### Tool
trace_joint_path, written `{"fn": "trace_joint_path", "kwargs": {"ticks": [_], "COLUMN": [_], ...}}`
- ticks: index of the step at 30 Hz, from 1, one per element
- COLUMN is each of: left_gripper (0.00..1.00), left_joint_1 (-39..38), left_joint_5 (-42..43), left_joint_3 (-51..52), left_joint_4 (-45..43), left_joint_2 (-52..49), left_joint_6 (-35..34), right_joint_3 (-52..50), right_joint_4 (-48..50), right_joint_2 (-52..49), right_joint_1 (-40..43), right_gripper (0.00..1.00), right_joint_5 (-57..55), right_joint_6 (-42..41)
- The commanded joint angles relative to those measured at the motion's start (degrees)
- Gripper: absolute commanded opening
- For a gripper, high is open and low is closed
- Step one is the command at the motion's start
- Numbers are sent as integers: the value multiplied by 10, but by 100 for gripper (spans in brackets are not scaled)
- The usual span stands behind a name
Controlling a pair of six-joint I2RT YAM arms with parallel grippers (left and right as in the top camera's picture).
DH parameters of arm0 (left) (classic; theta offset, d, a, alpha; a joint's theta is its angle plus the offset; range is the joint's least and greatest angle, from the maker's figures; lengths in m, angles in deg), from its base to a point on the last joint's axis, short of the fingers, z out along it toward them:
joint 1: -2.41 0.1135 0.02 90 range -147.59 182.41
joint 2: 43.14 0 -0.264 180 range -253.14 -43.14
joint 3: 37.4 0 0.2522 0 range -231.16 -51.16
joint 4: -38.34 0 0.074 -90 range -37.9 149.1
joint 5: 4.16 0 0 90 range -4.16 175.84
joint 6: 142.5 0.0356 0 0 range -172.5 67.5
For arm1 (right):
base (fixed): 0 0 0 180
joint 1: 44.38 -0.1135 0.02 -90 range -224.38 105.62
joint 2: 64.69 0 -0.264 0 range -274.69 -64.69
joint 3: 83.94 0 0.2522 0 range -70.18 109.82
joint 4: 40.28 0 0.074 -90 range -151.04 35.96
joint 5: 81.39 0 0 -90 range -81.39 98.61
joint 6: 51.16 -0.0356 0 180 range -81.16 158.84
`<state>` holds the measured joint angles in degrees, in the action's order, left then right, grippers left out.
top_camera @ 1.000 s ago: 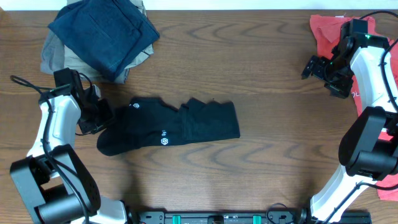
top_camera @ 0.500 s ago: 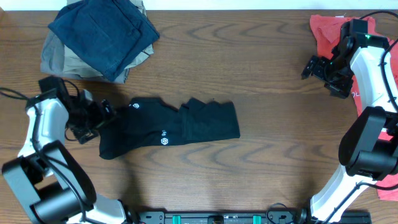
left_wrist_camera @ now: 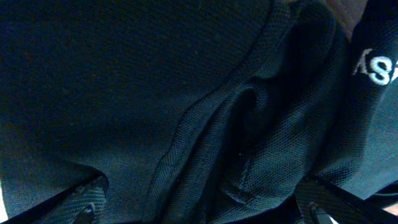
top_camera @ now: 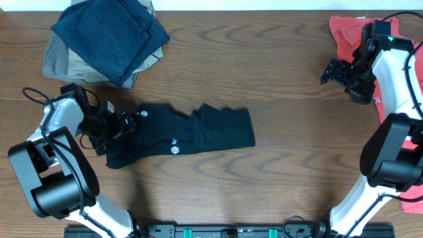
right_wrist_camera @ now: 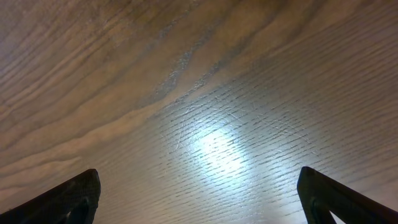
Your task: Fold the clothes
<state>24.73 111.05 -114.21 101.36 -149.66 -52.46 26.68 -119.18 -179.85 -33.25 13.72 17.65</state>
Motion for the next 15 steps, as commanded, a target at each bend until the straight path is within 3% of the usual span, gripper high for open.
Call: {"fn": "trace_joint_path", "kwargs": {"ticks": [1,11,13,15], "left_gripper": [98,100,85,82], "left_joint_1": [6,22,19,11], "left_joint_5": [-47,-51,-47,-47], "left_joint_3": [9,7,7,9], "left_joint_4": [-14,-33,-28,-24], "left_joint_2": [-33,-33,-33,-33], "left_joint_6": [12,8,8,8], "right_joint_3": [9,9,9,9], "right_joint_4": [0,0,0,0], "right_joint_2": [-5,-5,-5,-5], "right_joint_1": [1,0,0,1], "right_gripper": [99,99,99,99], "right_joint_5": [-4,-4,-4,-4], "right_joint_6": [9,9,9,9]}}
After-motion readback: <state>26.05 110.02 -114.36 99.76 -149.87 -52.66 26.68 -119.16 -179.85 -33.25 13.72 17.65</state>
